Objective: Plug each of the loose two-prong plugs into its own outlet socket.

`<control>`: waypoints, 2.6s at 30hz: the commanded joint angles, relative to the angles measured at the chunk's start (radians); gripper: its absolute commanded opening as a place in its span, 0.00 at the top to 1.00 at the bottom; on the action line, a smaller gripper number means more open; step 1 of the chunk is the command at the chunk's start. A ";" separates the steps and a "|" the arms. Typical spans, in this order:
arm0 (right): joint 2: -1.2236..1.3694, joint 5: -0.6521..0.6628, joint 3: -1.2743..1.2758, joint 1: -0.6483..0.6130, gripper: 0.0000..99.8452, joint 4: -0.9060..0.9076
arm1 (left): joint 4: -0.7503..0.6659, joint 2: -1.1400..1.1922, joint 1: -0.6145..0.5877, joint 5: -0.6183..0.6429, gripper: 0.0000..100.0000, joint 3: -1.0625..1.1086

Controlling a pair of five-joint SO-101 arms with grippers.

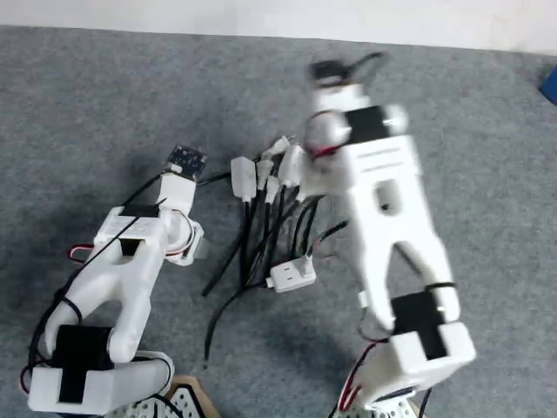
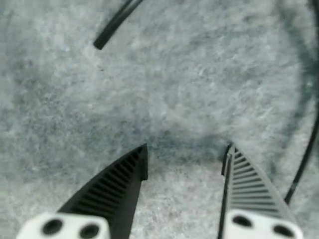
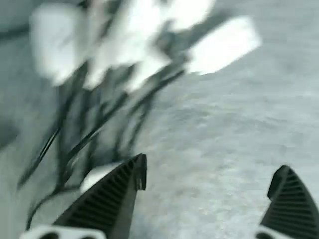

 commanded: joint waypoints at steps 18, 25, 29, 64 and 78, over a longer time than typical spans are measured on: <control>-0.280 0.133 0.133 0.822 0.63 -0.047 | 0.381 -0.021 0.464 -0.264 0.73 -0.404; -0.513 0.132 1.024 0.680 0.63 -0.587 | 0.407 -0.015 0.587 -0.265 0.73 -0.397; -0.625 0.132 1.310 0.636 0.63 -0.774 | 0.397 -0.013 0.639 -0.265 0.73 -0.325; -0.638 0.141 1.389 0.567 0.63 -0.835 | 0.523 0.328 0.575 -0.351 1.00 -0.704; -0.638 0.141 1.443 0.519 0.63 -0.894 | 0.525 0.414 -0.504 -0.370 1.00 -1.173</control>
